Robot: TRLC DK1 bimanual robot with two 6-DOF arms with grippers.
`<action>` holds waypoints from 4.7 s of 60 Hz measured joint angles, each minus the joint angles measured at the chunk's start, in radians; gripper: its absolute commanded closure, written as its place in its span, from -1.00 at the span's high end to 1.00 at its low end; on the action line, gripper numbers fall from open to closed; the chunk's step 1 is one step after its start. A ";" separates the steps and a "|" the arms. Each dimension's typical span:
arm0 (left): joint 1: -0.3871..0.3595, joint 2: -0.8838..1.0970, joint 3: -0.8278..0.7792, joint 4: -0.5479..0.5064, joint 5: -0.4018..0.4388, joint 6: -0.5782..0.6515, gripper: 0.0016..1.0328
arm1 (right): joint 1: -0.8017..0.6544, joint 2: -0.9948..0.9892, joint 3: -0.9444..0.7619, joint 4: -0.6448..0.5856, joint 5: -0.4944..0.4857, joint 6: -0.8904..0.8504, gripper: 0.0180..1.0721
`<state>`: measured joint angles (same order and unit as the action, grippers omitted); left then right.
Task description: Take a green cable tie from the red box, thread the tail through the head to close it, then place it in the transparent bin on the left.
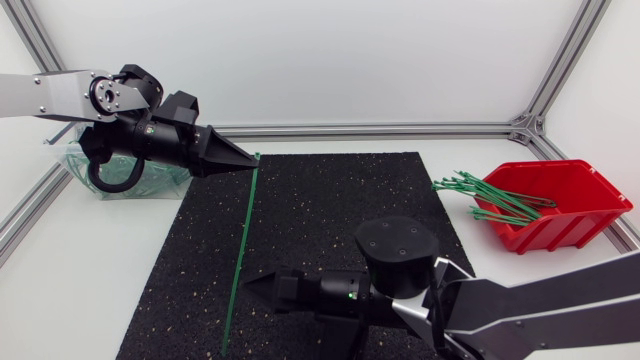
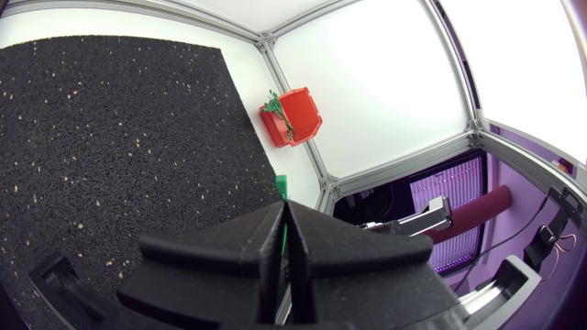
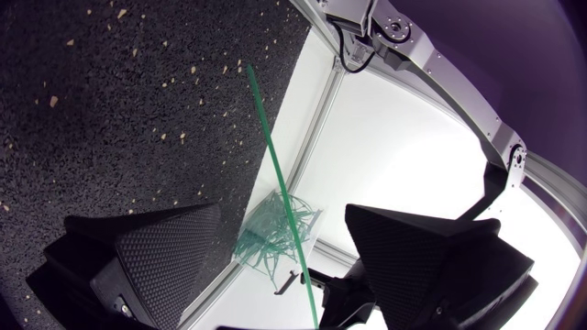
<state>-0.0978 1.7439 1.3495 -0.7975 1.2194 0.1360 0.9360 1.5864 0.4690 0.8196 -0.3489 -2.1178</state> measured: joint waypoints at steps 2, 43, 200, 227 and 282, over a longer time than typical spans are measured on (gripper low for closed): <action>-0.003 0.000 0.000 -0.003 0.000 0.000 -0.94 | 0.000 0.006 0.000 0.015 -0.007 -0.001 0.90; -0.054 0.025 0.034 -0.018 0.000 0.000 -0.94 | 0.039 0.136 -0.004 0.157 -0.138 -0.024 0.84; -0.056 0.024 0.034 -0.042 0.003 0.021 -0.94 | 0.037 0.291 0.080 0.180 -0.178 -0.026 -0.64; -0.056 0.020 0.033 -0.043 0.007 0.023 -0.94 | 0.034 0.307 0.100 0.180 -0.182 -0.027 -0.89; -0.063 0.008 0.033 -0.043 0.007 0.026 -0.94 | 0.024 0.308 0.098 0.180 -0.175 -0.026 -0.28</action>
<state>-0.1604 1.7519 1.3827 -0.8410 1.2266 0.1619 0.9604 1.8946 0.5674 0.9993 -0.5240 -2.1441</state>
